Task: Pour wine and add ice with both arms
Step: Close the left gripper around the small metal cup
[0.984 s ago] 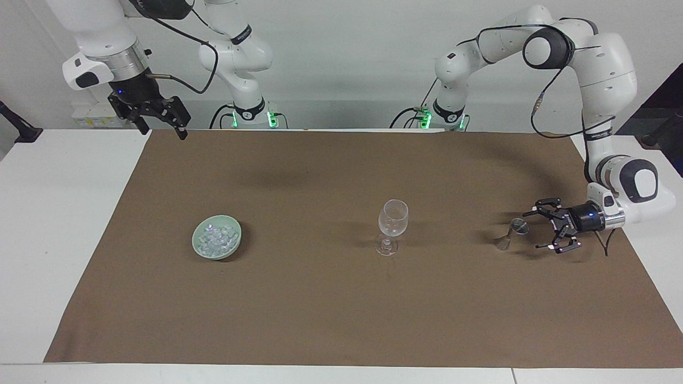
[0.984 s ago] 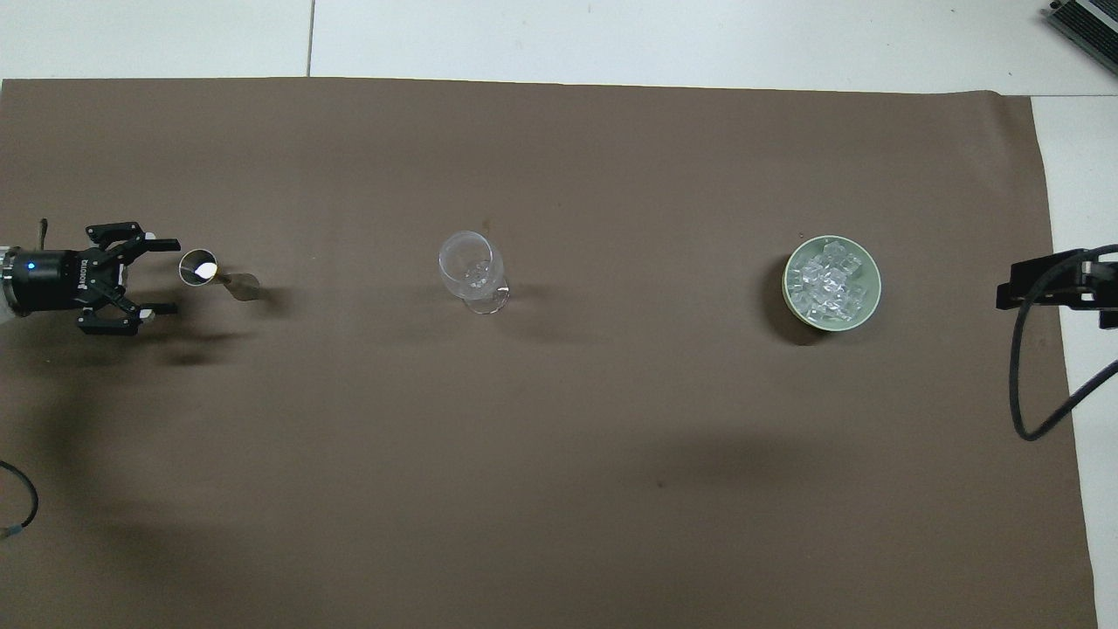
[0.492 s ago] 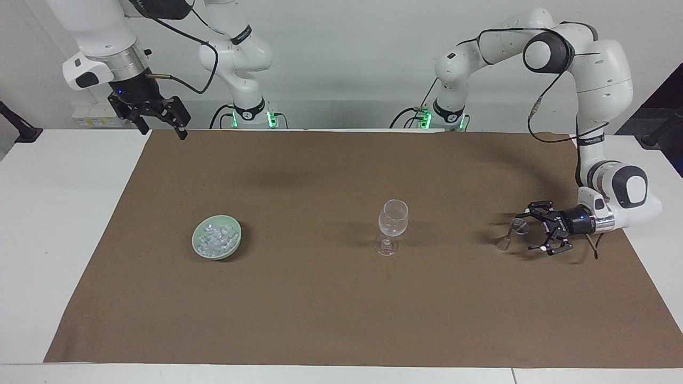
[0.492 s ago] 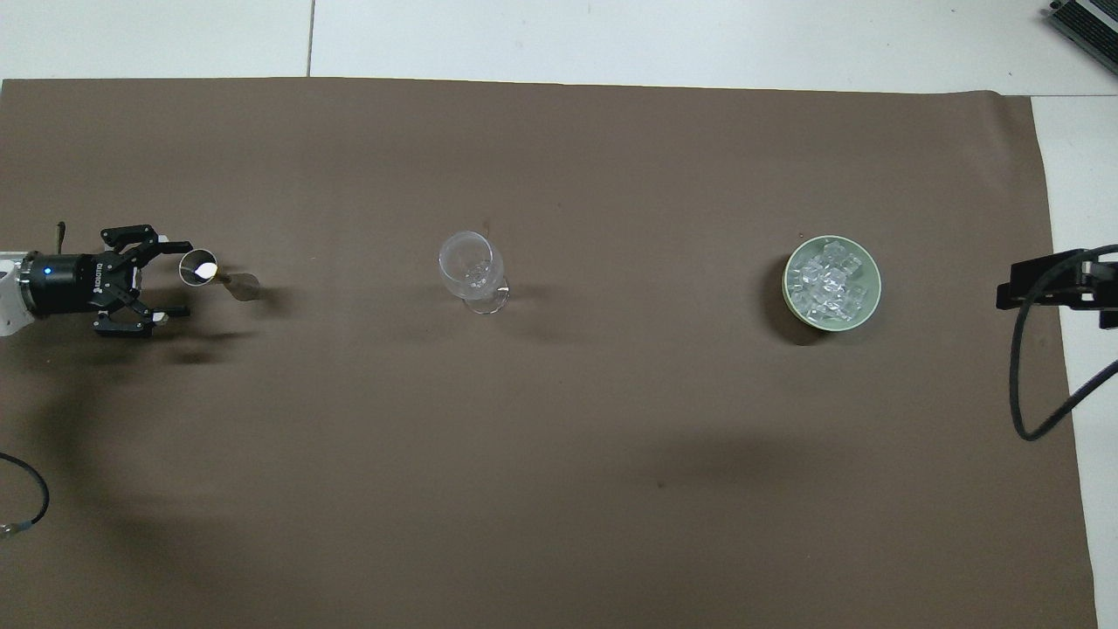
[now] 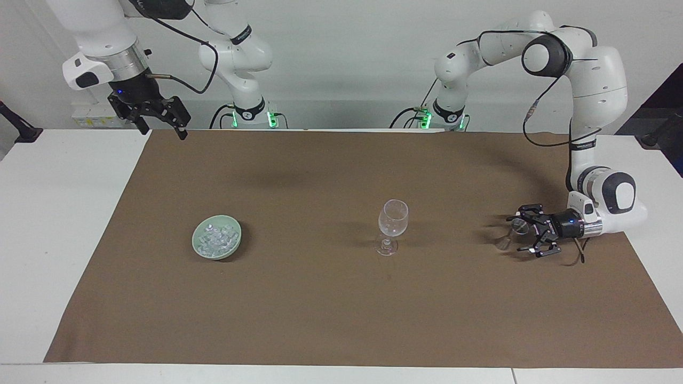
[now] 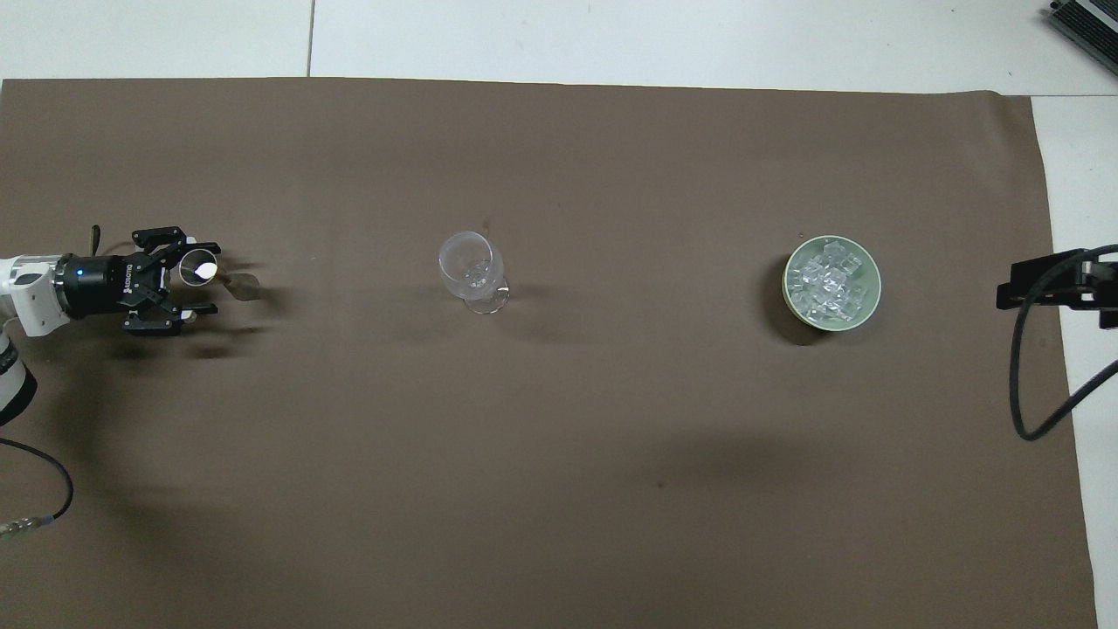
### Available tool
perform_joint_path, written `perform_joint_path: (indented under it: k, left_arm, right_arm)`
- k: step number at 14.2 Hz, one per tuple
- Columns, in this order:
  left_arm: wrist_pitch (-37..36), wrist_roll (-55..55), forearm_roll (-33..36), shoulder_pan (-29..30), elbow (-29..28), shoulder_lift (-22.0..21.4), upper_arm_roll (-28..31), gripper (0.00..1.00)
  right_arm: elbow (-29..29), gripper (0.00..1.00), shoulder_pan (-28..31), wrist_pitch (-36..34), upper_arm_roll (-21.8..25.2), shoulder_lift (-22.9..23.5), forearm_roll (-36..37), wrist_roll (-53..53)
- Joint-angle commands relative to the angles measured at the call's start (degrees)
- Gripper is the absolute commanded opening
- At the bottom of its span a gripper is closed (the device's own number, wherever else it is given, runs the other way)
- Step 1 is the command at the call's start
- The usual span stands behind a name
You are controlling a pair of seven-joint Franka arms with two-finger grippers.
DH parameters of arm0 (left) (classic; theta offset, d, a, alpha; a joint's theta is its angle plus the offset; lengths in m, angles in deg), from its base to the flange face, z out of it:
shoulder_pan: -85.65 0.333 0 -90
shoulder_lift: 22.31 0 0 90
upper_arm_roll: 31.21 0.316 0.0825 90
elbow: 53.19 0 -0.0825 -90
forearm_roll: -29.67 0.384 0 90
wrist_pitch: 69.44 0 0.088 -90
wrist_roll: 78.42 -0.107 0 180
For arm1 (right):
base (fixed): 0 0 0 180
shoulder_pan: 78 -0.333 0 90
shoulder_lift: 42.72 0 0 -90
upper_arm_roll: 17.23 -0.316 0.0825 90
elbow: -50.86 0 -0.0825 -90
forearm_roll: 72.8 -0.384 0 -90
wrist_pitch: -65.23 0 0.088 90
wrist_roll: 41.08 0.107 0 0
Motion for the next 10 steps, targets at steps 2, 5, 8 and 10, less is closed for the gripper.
perform_joint_path:
  k: [2, 5, 8, 10]
  left_arm:
    - [-0.3, -3.55, -1.57, -0.5, -0.43, 0.84, -0.1, 0.85]
    - [-0.56, -3.9, -2.1, 0.03, -0.34, 0.93, -0.19, 0.79]
    - [-0.57, -5.74, -2.98, 0.38, -0.34, 1.63, -0.54, 0.8]
    - [-0.65, -6.1, -3.41, 1.08, -0.34, 1.72, -0.98, 0.8]
  right_arm:
    - [1.29, 1.0, 0.73, -0.13, -0.4, -1.22, -1.01, -0.92]
    - [1.29, 1.0, 0.73, -0.13, -0.4, -1.22, -1.01, -0.92]
    - [1.29, 1.0, 0.64, -0.13, -0.4, -1.22, -1.01, -0.83]
    - [1.29, 1.0, 0.73, -0.13, -0.4, -1.22, -1.01, -0.92]
